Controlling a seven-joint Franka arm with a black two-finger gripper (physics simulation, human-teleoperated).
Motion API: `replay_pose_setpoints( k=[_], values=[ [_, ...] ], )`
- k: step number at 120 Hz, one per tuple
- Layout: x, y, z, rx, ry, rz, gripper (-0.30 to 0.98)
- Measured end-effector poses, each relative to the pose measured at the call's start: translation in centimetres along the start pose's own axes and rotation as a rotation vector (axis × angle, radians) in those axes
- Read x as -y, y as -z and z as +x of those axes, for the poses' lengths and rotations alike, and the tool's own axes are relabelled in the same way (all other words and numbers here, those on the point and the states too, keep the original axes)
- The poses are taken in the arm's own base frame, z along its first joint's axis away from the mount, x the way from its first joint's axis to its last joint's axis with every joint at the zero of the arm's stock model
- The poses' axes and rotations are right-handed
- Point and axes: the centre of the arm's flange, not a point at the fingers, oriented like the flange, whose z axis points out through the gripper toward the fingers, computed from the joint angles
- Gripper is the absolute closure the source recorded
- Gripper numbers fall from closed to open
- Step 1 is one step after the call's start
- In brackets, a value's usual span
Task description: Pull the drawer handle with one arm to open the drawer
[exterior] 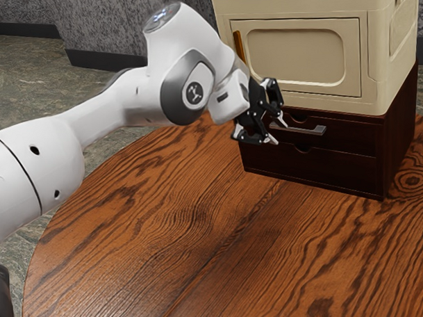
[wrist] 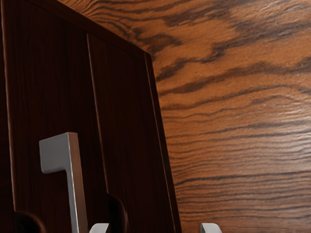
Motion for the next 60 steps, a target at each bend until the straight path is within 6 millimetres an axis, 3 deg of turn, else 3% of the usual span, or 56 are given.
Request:
replay_pose_setpoints(
  k=[34, 60],
  values=[
    [1.0, -2.6, -1.7, -0.015, 0.008, 0.005, 0.50],
    [1.6, -2.6, -2.7, -0.020, 0.003, 0.026, 0.49]
  ],
)
